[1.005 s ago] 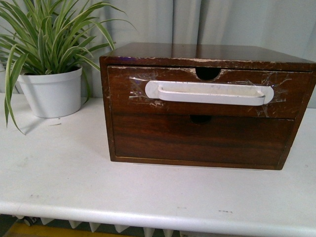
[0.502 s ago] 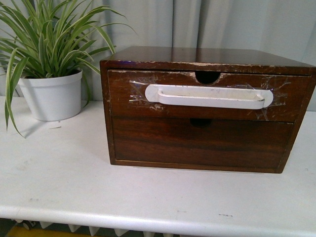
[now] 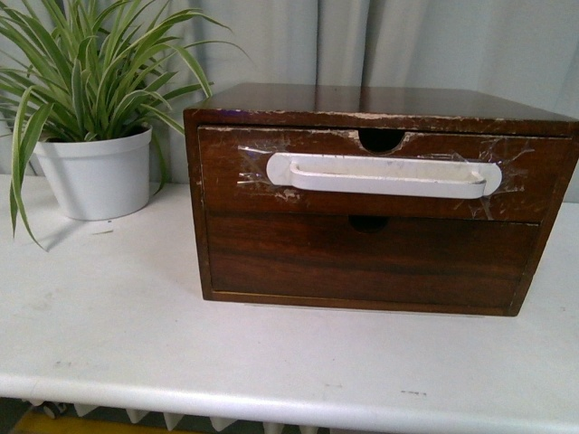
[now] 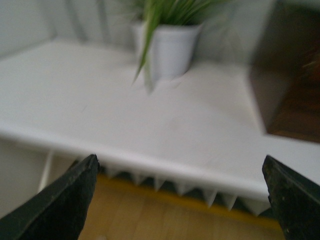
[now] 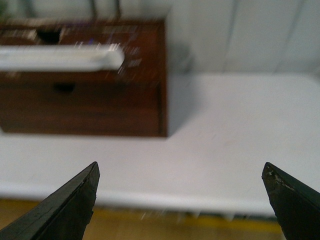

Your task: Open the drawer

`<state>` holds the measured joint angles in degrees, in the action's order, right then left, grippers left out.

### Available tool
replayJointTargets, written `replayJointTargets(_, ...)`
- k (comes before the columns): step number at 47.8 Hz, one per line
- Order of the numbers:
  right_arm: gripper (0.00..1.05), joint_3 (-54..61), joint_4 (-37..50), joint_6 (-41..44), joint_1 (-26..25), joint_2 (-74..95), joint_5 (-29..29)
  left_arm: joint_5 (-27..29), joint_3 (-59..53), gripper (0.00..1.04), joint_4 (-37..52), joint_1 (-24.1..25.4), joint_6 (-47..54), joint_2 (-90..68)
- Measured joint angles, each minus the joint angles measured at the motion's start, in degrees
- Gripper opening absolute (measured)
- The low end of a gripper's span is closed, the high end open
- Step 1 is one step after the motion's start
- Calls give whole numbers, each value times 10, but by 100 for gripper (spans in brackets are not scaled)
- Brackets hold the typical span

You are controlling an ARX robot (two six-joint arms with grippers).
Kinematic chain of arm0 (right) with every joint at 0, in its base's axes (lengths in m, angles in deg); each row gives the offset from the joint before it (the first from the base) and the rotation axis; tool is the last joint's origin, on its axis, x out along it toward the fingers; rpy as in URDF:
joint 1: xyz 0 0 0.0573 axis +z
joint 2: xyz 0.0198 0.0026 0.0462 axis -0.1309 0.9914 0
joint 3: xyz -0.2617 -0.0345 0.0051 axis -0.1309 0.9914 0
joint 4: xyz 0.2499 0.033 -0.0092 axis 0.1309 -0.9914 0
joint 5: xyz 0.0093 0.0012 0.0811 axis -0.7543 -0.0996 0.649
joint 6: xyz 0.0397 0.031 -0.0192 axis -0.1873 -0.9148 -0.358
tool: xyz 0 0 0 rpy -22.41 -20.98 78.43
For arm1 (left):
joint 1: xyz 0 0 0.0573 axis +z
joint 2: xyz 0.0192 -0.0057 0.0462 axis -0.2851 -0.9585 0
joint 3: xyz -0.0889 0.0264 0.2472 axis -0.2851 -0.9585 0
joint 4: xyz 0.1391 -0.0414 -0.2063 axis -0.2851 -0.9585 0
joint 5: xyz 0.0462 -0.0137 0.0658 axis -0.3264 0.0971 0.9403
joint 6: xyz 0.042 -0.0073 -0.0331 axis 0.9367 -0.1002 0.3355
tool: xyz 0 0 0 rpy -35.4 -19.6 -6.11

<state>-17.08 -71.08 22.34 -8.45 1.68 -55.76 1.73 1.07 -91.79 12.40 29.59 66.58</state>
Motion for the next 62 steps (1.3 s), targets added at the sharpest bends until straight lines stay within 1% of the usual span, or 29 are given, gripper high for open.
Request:
replayJointTargets(1,96,-8,-17,0,0,13,16,62,6,99,-6,-17,-9,-16)
replayJointTargets(2,96,-12,-24,0,0,19,22,105,10,99,-9,-31,-13,-32)
replayJointTargets(4,96,-24,-41,1,2,45,32,148,15,99,-10,-43,-13,-51)
replayJointTargets(5,96,-26,-44,3,2,52,36,160,18,99,-10,-45,-14,-63)
replayJointTargets(8,96,-43,-56,13,5,85,52,161,30,99,-6,-43,-12,-88)
replayJointTargets(10,96,-56,-54,26,5,109,61,150,38,99,7,-40,-6,-105)
replayJointTargets(14,96,-82,-53,52,5,150,80,98,66,99,38,-37,20,-149)
replayJointTargets(16,96,-102,-52,76,5,179,94,66,85,99,52,-36,44,-180)
replayJointTargets(18,96,-124,-51,106,6,211,109,21,111,99,74,-36,80,-228)
replayJointTargets(19,96,-138,-51,120,7,230,115,11,119,99,82,-36,95,-245)
replayJointTargets(21,96,-160,-49,145,10,260,125,-33,143,99,100,-33,143,-297)
replayJointTargets(23,96,-188,-51,175,14,293,141,-61,163,99,117,-30,174,-341)
replayJointTargets(26,96,-228,-50,212,19,334,154,-101,201,99,126,-30,225,-410)
replayJointTargets(30,96,-274,-43,248,22,385,159,-162,266,99,102,-43,291,-494)
replayJointTargets(34,96,-308,-50,274,26,421,165,-206,320,99,72,-57,339,-548)
replayJointTargets(42,96,-375,-84,320,32,485,177,-256,415,99,25,-89,414,-630)
replayJointTargets(47,96,-430,-121,360,36,537,184,-287,503,99,-45,-126,480,-690)
replayJointTargets(51,96,-460,-144,389,42,569,183,-297,546,99,-86,-146,509,-720)
replayJointTargets(55,96,-490,-164,421,52,600,174,-300,605,99,-149,-172,556,-764)
replayJointTargets(62,96,-523,-190,461,70,636,163,-300,660,99,-215,-193,605,-811)
